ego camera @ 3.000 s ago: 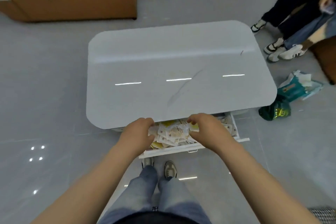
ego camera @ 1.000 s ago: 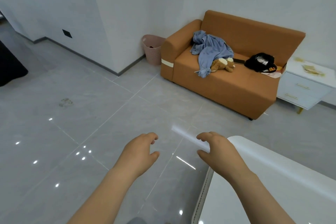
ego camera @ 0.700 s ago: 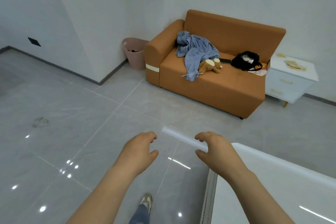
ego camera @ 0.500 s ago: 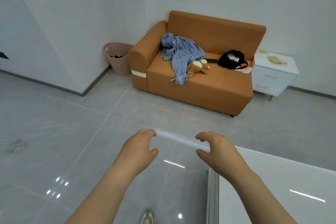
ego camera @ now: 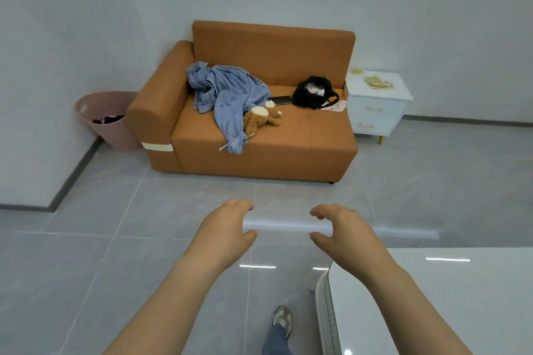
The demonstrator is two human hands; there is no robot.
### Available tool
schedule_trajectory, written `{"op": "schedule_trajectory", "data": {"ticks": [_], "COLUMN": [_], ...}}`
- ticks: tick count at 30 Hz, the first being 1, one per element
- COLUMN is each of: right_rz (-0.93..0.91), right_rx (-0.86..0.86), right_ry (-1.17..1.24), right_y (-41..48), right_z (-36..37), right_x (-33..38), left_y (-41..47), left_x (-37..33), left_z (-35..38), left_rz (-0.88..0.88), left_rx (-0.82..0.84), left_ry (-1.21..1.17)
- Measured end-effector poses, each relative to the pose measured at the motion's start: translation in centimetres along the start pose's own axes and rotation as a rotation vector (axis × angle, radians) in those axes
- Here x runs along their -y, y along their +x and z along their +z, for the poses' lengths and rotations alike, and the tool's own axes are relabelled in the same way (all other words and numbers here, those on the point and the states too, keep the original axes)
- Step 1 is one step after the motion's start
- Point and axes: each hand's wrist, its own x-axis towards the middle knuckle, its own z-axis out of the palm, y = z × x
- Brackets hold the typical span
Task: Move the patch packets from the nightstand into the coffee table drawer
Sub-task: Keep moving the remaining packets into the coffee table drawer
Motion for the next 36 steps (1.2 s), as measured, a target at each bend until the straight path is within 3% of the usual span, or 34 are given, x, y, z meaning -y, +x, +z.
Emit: {"op": "schedule_trajectory", "data": {"ticks": [12,25,36], "right_rz": [0.098,0.251,0.423], "right_rx": [-0.036,-0.076,-0.151], "right_ry": [0.008,0.049,0.135], "right_y": [16.0,33.7,43.7], "right_z": [-8.4,-13.6,-18.6], "right_x": [-8.1,-12.5,-18.4], "left_y": [19.8,42.6,57.7], "left_x": [-6.8,-9.4,-15.4], "left_z": [-0.7,-3.4,-3.4], "left_rz": [0.069,0.233,0.369], "left_rx": [0.070,0.191,0.302], "left_ry": [0.030,0.084,0.140]}}
